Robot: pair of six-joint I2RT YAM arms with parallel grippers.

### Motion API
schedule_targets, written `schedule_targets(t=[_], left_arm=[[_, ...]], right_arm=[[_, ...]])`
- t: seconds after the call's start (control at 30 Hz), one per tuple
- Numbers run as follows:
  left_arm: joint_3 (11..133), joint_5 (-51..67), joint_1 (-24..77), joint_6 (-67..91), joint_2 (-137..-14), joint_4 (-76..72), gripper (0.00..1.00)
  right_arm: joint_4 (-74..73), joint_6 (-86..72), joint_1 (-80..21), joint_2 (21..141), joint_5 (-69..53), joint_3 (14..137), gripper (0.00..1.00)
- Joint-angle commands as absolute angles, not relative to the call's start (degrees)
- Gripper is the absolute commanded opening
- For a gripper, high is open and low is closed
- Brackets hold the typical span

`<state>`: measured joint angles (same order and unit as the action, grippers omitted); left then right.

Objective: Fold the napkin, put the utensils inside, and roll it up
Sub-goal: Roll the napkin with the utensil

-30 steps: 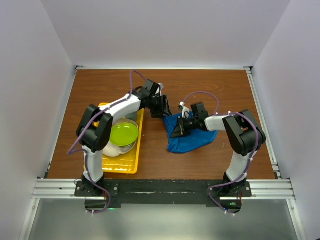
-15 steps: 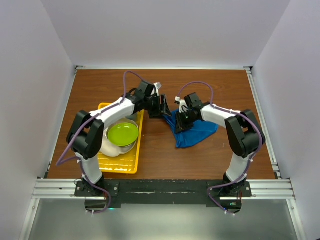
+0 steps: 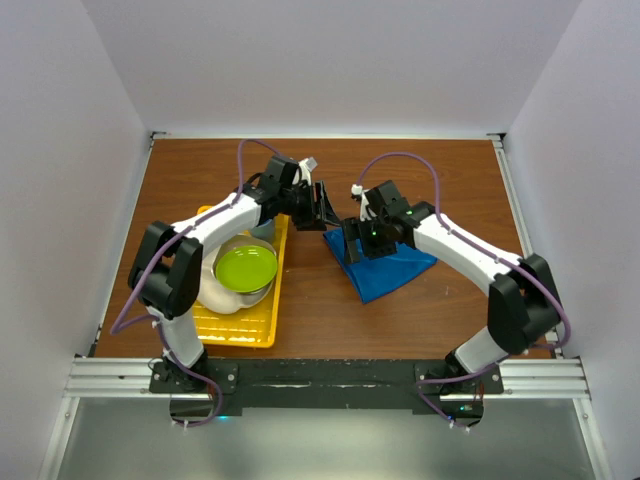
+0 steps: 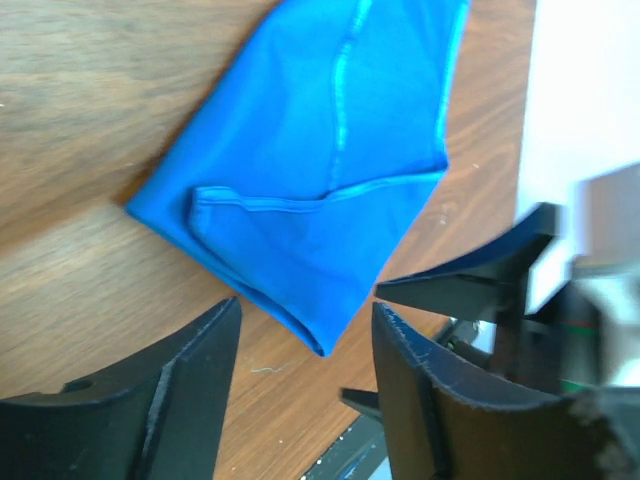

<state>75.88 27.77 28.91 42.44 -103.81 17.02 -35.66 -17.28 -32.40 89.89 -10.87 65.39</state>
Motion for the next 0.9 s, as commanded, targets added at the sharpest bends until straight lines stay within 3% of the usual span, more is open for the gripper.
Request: schedule_targets(t=[0.0,0.03,0.07,0.2,0.23,0.33,0.63,0.87], left_arm=[[74.4,34.8,29.2,44.3,-104.8,8.7,0.47],[74.4,35.6,29.4,44.9,-105.5,6.2,0.42],[75.0,37.1,29.6,46.0,-106.5,5.2,0.34],[76.8,38.5,31.3,46.9,-111.8,3.5,0.21],[76.8,38.4,31.4,47.0,-112.3,3.1,0.14],[76.0,36.9,31.3,46.3,-113.7,3.6,0.08],[82.2,29.4,30.7,32.7,-120.5,15.9,0.06],[88.6,24.1,30.7,24.6,-119.5,22.9,0.05]], right_arm=[[-34.2,-24.5,-32.1,84.2,-7.4,62.1,0.69],[-33.4,-25.7,-32.2,83.6,-7.9,60.4,0.62],[-31.1,-26.4,-32.1,83.4,-9.6,59.4,0.42],[-25.0,-31.8,-32.2,81.2,-9.5,54.1,0.25],[-23.7,-32.9,-32.2,80.8,-9.4,52.1,0.24],[-18.5,-34.3,-32.2,80.8,-11.7,47.8,0.24],[-16.6,-34.4,-32.2,80.6,-9.1,39.2,0.25],[-24.3,-31.2,-32.1,78.0,-7.1,46.9,0.34]])
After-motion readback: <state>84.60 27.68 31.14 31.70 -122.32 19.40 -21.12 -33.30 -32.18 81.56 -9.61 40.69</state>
